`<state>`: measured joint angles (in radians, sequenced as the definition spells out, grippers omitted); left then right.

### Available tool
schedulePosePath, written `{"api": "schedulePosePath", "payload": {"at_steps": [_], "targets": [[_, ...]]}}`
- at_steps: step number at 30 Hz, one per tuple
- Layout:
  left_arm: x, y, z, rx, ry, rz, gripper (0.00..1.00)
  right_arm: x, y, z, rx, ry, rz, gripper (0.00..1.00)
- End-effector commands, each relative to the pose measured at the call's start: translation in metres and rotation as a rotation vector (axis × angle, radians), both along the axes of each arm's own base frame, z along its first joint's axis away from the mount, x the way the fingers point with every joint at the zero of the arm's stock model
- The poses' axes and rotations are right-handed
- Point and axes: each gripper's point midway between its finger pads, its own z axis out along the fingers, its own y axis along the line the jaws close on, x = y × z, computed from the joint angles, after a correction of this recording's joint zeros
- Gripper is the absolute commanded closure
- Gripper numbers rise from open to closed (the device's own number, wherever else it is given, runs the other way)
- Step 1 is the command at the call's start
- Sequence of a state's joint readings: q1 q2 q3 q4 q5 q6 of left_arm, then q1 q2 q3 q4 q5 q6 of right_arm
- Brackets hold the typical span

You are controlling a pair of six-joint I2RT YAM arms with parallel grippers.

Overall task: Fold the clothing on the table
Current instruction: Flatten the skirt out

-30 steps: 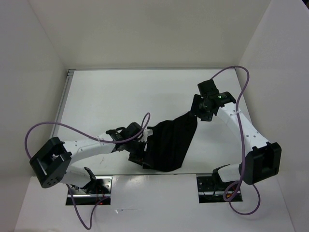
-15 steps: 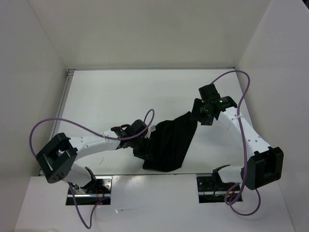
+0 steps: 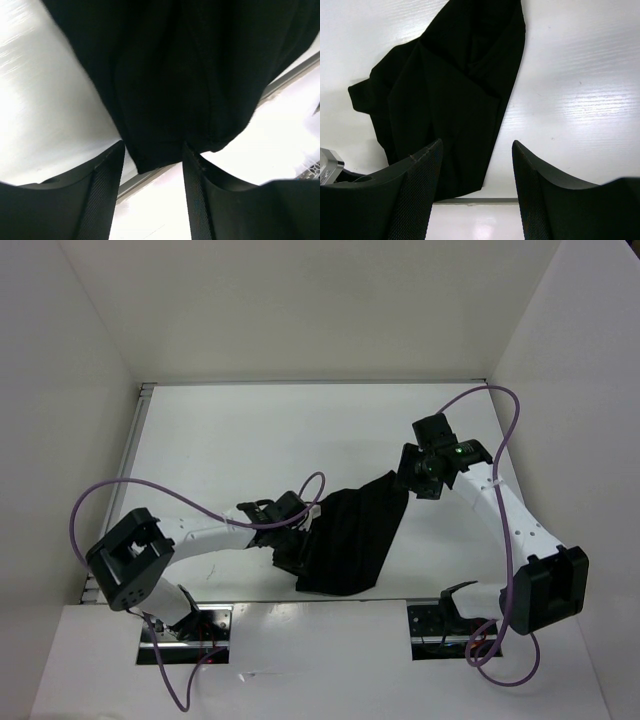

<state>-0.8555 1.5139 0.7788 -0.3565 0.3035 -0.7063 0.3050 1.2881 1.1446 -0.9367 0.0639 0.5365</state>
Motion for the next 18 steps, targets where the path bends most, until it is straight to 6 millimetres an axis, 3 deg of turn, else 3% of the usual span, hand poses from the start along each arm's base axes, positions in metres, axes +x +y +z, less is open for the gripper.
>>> {"api": "schedulePosePath", "payload": {"at_steps": [1, 6, 7, 10, 18], "targets": [[0.007, 0.001, 0.015, 0.0, -0.05, 0.011, 0.42, 0.003, 0.002, 0.013, 0.014, -0.043, -0.006, 0.37], [0.0, 0.0, 0.012, -0.021, -0.021, 0.004, 0.44, 0.003, 0.002, 0.013, 0.014, -0.043, -0.006, 0.37], [-0.004, -0.001, 0.007, -0.029, 0.0, -0.005, 0.52, 0.003, 0.002, 0.013, 0.014, -0.043, -0.006, 0.37], [-0.004, -0.005, 0.007, -0.051, 0.0, -0.003, 0.62, 0.003, 0.002, 0.013, 0.014, -0.043, -0.006, 0.37], [-0.003, -0.009, 0.009, -0.062, 0.007, -0.02, 0.65, 0.004, 0.006, 0.016, 0.03, -0.047, 0.013, 0.37]]}}
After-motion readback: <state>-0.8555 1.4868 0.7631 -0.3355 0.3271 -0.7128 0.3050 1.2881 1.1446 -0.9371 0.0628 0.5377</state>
